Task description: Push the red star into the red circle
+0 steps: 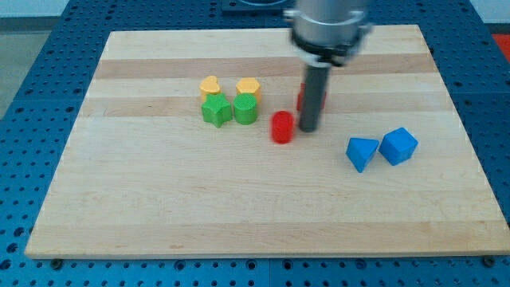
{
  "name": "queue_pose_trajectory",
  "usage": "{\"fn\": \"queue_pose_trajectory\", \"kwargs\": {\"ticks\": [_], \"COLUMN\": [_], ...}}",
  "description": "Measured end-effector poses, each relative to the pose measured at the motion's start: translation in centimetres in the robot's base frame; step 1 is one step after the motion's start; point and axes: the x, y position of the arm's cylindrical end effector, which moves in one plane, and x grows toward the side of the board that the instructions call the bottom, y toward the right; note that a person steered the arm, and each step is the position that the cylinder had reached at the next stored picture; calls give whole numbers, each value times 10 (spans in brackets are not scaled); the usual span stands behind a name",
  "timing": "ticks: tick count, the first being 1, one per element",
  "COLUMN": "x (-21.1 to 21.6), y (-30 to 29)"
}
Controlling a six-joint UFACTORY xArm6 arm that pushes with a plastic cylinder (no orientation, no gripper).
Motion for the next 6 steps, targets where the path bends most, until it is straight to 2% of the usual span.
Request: {"fn": "queue_pose_trajectory", "kwargs": {"ticks": [1, 3, 4, 5, 6], "x": [-1, -4, -60, -60, -19], "y": [-26, 122, 107, 51, -9]}}
